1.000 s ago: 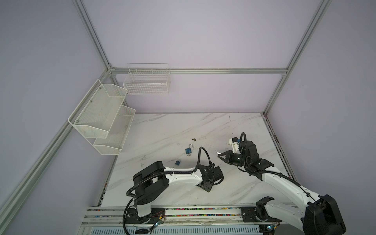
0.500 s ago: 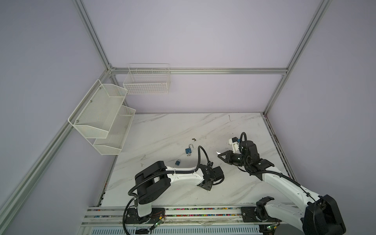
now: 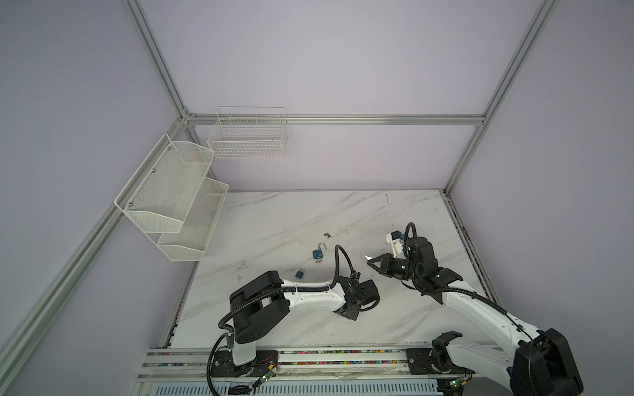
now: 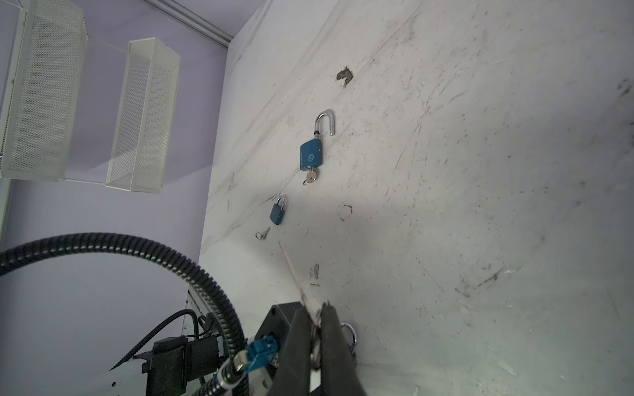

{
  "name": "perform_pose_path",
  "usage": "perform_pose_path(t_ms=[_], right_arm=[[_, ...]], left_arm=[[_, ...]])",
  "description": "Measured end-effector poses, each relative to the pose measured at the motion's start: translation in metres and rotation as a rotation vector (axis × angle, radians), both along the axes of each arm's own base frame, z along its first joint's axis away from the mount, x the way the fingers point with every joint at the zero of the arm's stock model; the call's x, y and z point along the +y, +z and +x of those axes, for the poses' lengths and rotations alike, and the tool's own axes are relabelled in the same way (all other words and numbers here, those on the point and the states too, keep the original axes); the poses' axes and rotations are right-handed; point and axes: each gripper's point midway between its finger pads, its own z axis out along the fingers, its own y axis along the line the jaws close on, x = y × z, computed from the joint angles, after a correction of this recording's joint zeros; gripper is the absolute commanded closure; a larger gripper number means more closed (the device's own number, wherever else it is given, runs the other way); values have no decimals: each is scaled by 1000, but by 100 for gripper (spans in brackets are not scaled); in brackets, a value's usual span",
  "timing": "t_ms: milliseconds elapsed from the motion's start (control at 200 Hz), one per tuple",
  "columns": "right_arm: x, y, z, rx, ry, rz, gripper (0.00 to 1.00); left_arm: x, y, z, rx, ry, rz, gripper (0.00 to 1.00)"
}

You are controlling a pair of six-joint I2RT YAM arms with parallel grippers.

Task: Unlock with the key
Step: 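Lift the black padlock with the left gripper toward the right gripper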

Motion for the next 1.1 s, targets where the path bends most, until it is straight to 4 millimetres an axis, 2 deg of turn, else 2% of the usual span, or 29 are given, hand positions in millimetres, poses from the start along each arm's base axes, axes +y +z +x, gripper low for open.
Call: perform_pose_path(t_ms=[110, 230, 310, 520, 680, 830, 990, 1100], right_arm=[[-1, 3, 0, -2, -3, -11, 100], [-5, 18, 5, -37, -25, -34, 100], [-10, 31, 9, -70, -44, -56, 100], [-21, 56, 15, -154, -68, -142, 100], [-23, 67, 17, -193, -53, -177, 100], [-23, 74, 18, -211, -52, -178, 100], [-15, 76, 14, -211, -35, -165, 100], [-3, 80, 9, -220, -10, -145, 100]], left_arm=[[3, 1, 0, -1, 24, 2, 86], [8, 14, 3, -13, 76, -20, 95], [9, 36, 10, -43, 135, -86, 100], [25, 109, 39, -146, 374, -350, 100], [44, 145, 56, -221, 563, -546, 100], [51, 171, 72, -267, 737, -770, 100], [49, 189, 88, -292, 891, -941, 100], [50, 189, 95, -298, 980, -990, 100]])
